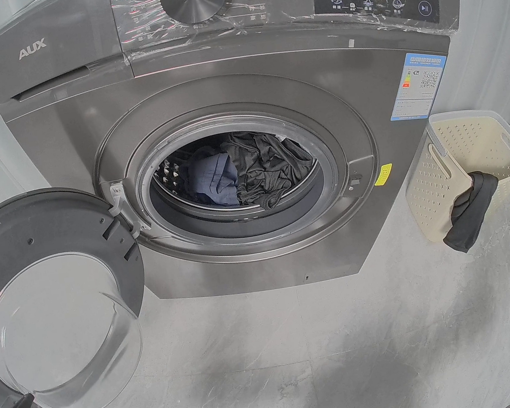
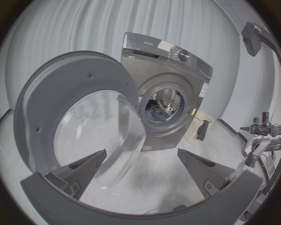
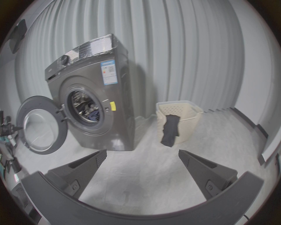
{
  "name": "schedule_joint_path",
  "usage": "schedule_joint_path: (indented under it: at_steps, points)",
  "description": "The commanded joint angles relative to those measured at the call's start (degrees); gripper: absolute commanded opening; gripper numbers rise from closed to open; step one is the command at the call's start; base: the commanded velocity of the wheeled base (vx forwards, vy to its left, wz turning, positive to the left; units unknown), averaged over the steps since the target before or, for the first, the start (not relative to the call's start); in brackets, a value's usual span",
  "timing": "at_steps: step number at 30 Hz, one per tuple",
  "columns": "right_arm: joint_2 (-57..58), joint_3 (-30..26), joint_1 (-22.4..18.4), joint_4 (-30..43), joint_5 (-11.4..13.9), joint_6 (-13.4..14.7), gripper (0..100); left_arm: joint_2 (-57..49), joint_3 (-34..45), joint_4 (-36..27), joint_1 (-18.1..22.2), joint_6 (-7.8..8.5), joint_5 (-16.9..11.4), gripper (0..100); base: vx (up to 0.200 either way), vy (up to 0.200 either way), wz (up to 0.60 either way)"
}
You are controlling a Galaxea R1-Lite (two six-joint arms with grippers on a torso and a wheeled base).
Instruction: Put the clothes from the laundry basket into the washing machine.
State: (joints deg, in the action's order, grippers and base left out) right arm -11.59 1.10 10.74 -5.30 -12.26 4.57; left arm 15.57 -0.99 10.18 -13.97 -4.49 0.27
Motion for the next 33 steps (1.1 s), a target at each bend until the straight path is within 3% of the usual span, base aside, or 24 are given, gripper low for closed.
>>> schedule_joint_path:
  at_steps: [1,4,6,8,9,11,13,15,17,18,20,22,25,29,31,33]
  points:
    - [5.62,-1.10,-2.65,1.44,-4.70,0.53,100,-10.29,0.99,-4.29,7.91,-0.26,-0.27,100,0.000,0.000,0.00]
    - [5.53,-1.10,-3.27,1.44,-5.14,0.61,100,-11.26,0.99,-6.40,11.95,0.88,-0.88,100,0.000,-0.133,0.00]
    - [5.53,-1.10,-3.97,1.44,-6.72,0.70,100,-13.72,0.99,-7.37,15.29,1.50,-1.15,100,0.000,-0.200,0.00]
    - [5.62,-1.01,-4.76,1.52,-7.07,0.26,100,-13.55,0.99,-7.72,15.20,3.78,-0.27,100,0.000,-0.200,0.00]
    - [5.62,-1.01,-5.11,1.44,-6.54,-0.18,100,-13.63,0.99,-8.60,15.03,4.49,0.61,100,0.000,-0.200,0.00]
    - [5.62,-1.01,-5.11,1.35,-3.82,-1.58,100,-14.07,0.99,-10.44,14.76,4.22,1.23,100,0.000,-0.200,0.00]
    - [5.62,-1.10,-5.11,1.17,1.98,-2.81,100,-15.13,0.81,-10.97,14.32,4.13,1.23,100,0.000,-0.200,0.00]
    - [5.62,-1.10,-5.11,1.26,5.41,-2.90,100,-15.39,0.99,-10.53,14.06,4.66,1.23,100,0.000,-0.100,0.00]
    - [5.62,-1.10,-5.20,1.35,5.76,-2.99,100,-15.39,0.99,-10.53,14.06,4.57,1.14,100,0.000,0.000,0.00]
    - [5.62,-1.10,-5.47,1.44,4.79,-3.17,100,-15.30,0.99,-10.53,14.06,4.49,1.14,100,0.000,0.000,0.00]
    - [6.94,-1.01,-8.63,1.61,2.77,-4.92,100,-15.30,0.99,-10.53,13.97,4.49,1.05,100,0.000,0.000,0.00]
    - [9.75,-1.01,-12.67,1.61,3.65,-6.15,100,-15.30,0.99,-10.53,13.97,4.40,1.14,100,0.000,0.000,0.00]
    - [11.51,-1.01,-11.27,1.61,5.23,-6.24,100,-15.30,0.99,-10.44,14.06,4.57,1.05,100,0.000,0.000,0.00]
    - [11.59,-1.01,-10.92,1.61,4.88,-6.07,100,-15.30,0.99,-10.44,14.06,4.22,0.96,100,0.000,-0.150,0.00]
    - [11.51,-1.01,-11.27,1.70,6.90,-5.98,100,-15.30,0.99,-10.44,14.06,4.05,1.05,100,0.000,-0.200,0.00]
    - [11.51,-1.01,-11.27,1.79,11.12,-5.71,100,-15.30,0.90,-10.44,13.97,4.22,0.96,100,0.000,-0.200,0.00]
